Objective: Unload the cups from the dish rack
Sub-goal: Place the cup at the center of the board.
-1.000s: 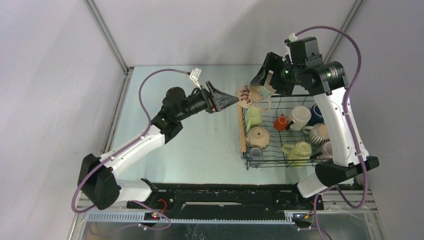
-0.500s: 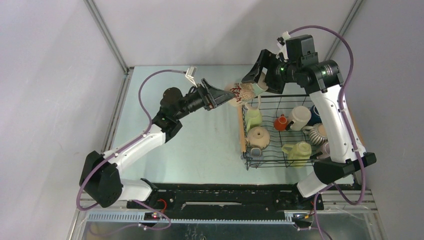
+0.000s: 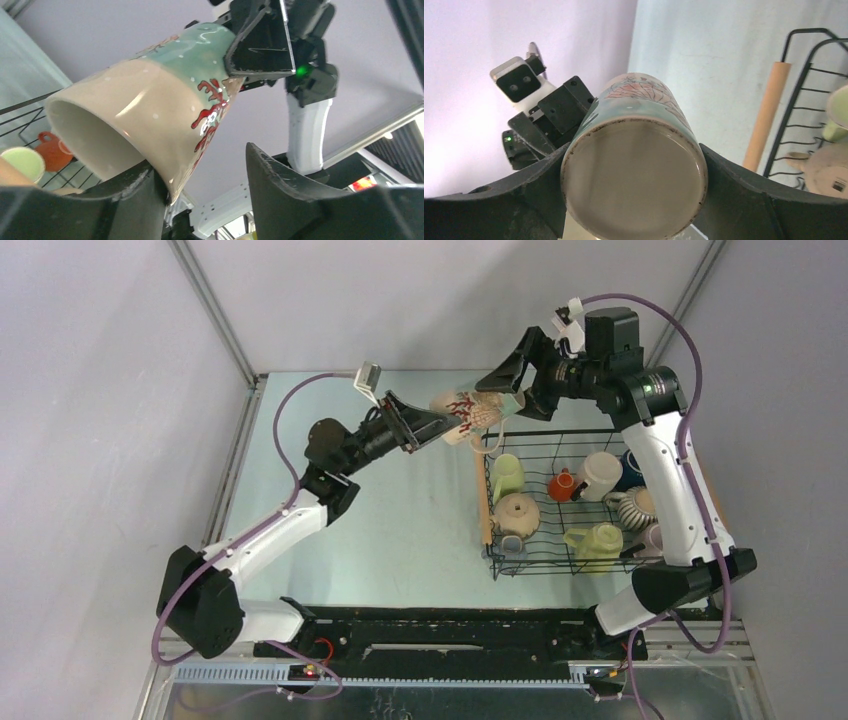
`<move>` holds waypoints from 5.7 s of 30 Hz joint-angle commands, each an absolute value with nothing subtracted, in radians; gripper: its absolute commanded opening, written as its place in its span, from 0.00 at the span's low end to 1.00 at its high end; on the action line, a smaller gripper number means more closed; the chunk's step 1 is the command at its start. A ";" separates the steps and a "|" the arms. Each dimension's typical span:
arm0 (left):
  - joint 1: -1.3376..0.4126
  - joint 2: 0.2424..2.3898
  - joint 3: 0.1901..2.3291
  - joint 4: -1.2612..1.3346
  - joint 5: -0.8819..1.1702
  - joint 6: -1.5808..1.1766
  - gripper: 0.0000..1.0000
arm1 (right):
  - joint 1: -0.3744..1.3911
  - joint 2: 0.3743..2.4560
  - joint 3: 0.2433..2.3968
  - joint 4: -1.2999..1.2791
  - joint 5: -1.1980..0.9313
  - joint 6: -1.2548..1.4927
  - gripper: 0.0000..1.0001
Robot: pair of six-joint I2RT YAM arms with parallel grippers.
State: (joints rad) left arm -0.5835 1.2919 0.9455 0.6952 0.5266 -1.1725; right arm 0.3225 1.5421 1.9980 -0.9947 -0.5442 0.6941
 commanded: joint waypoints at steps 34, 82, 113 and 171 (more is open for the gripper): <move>-0.594 1.207 0.908 0.874 0.504 -1.291 0.00 | 0.312 1.330 1.456 -0.312 -0.812 0.938 0.90; -0.569 1.132 0.904 0.683 0.478 -1.284 0.33 | 0.273 1.351 1.384 -0.192 -0.807 1.053 0.14; -0.537 1.156 0.905 0.755 0.404 -1.489 0.00 | 0.276 1.316 1.364 -0.311 -0.703 0.908 1.00; -0.110 1.333 1.464 -0.576 0.214 -0.479 0.00 | 0.247 1.107 1.319 -0.663 -0.467 0.555 1.00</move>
